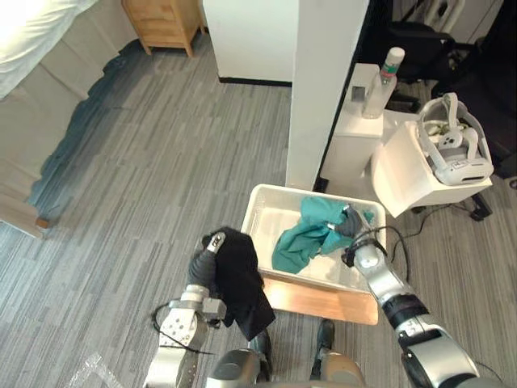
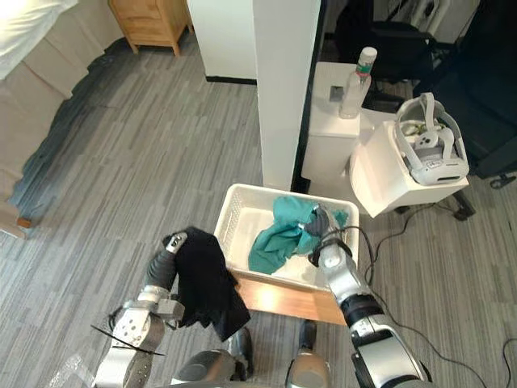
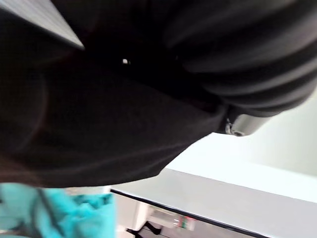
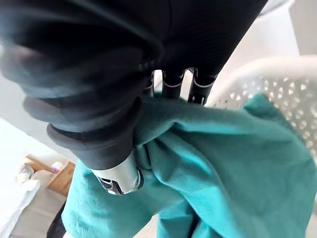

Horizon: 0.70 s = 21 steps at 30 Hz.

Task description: Tidy the bed and pick cloth on bed and put in laundry

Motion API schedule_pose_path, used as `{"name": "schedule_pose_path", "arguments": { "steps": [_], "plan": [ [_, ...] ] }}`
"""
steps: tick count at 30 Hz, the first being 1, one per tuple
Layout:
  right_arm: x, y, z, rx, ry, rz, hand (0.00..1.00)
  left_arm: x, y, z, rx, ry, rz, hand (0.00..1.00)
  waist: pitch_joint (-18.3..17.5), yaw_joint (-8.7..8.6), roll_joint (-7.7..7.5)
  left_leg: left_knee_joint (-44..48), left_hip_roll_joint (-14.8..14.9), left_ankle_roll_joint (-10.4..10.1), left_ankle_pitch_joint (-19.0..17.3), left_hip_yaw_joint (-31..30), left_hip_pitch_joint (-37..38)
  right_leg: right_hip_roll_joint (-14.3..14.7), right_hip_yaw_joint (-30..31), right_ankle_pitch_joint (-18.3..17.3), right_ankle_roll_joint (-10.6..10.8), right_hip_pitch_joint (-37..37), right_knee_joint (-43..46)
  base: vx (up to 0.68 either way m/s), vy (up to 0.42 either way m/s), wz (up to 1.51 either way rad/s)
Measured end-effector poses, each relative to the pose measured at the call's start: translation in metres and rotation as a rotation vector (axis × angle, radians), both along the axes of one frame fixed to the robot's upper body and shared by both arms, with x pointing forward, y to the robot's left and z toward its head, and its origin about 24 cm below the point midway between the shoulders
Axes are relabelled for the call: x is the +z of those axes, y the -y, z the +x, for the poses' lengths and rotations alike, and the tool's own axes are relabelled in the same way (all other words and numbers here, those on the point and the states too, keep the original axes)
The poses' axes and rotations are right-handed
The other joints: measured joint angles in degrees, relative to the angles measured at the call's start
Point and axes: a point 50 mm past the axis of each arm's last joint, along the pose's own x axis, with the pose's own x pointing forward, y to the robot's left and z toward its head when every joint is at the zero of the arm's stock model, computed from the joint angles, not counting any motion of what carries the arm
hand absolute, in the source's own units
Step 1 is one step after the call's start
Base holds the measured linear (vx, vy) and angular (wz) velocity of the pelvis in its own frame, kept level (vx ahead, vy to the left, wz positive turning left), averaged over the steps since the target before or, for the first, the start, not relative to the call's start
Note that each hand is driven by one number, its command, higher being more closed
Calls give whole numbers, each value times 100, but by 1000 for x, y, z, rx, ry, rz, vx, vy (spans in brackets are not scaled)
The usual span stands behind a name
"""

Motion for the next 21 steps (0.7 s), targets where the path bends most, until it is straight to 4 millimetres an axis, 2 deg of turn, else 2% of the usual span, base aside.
{"name": "schedule_pose_path", "arguments": {
  "steps": [2, 4, 6, 9, 11, 16, 18, 21],
  "plan": [
    [-3, 1, -7, -10, 13, -7, 0, 3, -2, 0, -2, 18, 5, 100, -113, -12, -43, -36, 15, 54, -36, 42, 12, 18, 17, -1, 2, 2, -15, -49, -13, -14],
    [-6, 7, -17, -28, 26, -28, 0, 16, -3, -1, 1, 91, 4, 100, -205, -87, -87, -46, 48, 78, -57, 90, 124, 49, 19, -1, 2, 90, -10, -34, -19, -8],
    [-8, 10, -25, -31, 31, -36, 0, 29, -5, -3, -2, 165, 9, 100, -379, -164, -81, -51, 58, 78, -65, 139, 146, 63, 32, -1, 2, 85, -8, -40, -15, -12],
    [-11, 11, -33, -30, 19, -34, 0, 43, -6, 2, 6, 251, 14, 100, -551, -168, -75, -53, 81, 67, -72, 271, 207, 99, 157, -1, 2, 82, -9, -33, -17, -24],
    [-14, 13, -39, -37, 5, -29, 0, 54, -8, 7, 28, 313, 24, 100, -682, -188, -70, -57, 98, 56, -79, 357, 253, 124, 216, -1, 2, 83, -8, -48, -25, -21],
    [-5, 23, -46, -94, 38, 23, 0, 82, -6, 20, 45, 452, 65, 100, -809, -412, -35, -167, 105, 51, -82, 596, 409, 164, 458, -1, 2, 80, -6, -64, -10, -23],
    [-7, 29, -49, -134, 23, 38, 0, 90, -5, 26, 39, 482, 71, 100, -897, -509, -35, -229, 115, 50, -82, 718, 490, 191, 556, -1, 2, 74, -3, -47, -3, -34],
    [-13, 38, -62, -198, -8, 63, 0, 96, -2, 47, 19, 464, 63, 100, -1087, -642, -22, -318, 136, 42, -77, 903, 624, 251, 762, 1, 2, 77, 4, -16, -8, -34]
  ]
}}
